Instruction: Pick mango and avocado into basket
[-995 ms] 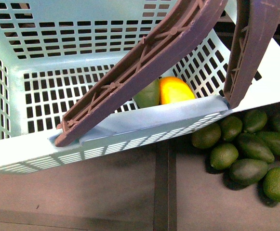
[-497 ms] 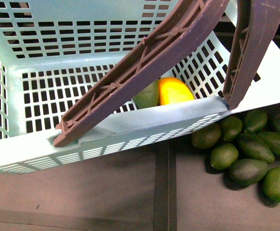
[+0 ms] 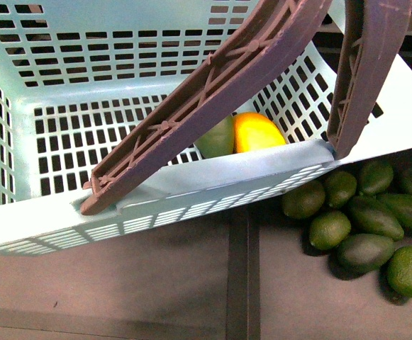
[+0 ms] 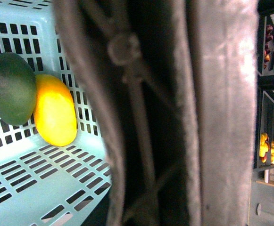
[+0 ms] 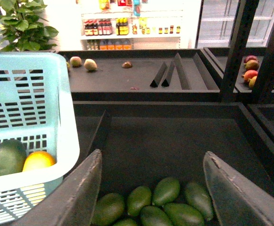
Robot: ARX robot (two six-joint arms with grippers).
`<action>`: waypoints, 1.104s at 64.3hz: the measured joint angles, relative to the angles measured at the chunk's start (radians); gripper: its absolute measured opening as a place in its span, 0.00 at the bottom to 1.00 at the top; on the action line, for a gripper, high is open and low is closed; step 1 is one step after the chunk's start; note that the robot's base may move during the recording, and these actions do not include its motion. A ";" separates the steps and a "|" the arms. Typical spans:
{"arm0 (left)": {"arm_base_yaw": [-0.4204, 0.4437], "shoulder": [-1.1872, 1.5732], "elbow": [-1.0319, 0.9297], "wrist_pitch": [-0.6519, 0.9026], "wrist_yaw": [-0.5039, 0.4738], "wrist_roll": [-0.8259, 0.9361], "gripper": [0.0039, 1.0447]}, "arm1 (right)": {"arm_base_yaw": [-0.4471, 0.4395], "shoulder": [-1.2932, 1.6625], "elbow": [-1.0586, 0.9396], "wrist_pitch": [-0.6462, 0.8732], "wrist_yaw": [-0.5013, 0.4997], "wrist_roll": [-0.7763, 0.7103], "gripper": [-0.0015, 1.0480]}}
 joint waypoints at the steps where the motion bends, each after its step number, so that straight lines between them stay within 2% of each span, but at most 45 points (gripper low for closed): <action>1: 0.000 0.000 0.000 0.000 0.000 0.000 0.13 | 0.000 0.000 0.000 0.000 0.000 0.000 0.72; 4: 0.000 0.000 0.000 0.000 0.000 0.000 0.13 | 0.000 0.000 0.000 0.000 0.000 0.000 0.83; 8: 0.000 0.000 0.000 0.000 0.001 0.000 0.13 | 0.000 0.000 0.000 0.000 0.000 0.000 0.93; 27: 0.000 0.000 0.000 0.000 0.000 0.000 0.13 | 0.000 0.000 0.000 0.000 0.000 0.000 0.92; 28: -0.002 0.000 0.000 0.001 -0.018 -0.006 0.13 | 0.000 0.000 0.000 0.000 0.000 0.000 0.92; 32: -0.039 0.014 0.000 0.042 -0.349 -0.193 0.13 | 0.000 0.000 0.000 0.000 -0.002 0.000 0.92; 34: -0.046 0.024 0.000 0.056 -0.463 -0.282 0.13 | 0.000 0.000 0.000 0.000 -0.003 0.000 0.92; 37: -0.038 0.037 0.000 0.080 -0.600 -0.359 0.13 | 0.000 -0.001 0.000 0.000 -0.002 0.000 0.92; 40: -0.005 0.056 0.000 0.101 -0.680 -0.418 0.13 | 0.000 -0.001 0.000 0.000 0.001 0.000 0.92; 46: 0.040 0.084 -0.002 0.116 -0.679 -0.426 0.13 | 0.000 -0.001 0.000 0.000 0.000 0.000 0.92; 63: 0.126 0.185 -0.030 0.208 -0.568 -0.527 0.13 | 0.000 -0.001 0.000 0.000 -0.002 0.000 0.92; 71: 0.203 0.328 0.031 0.259 -0.519 -0.607 0.13 | 0.000 -0.001 0.000 0.000 -0.002 0.000 0.92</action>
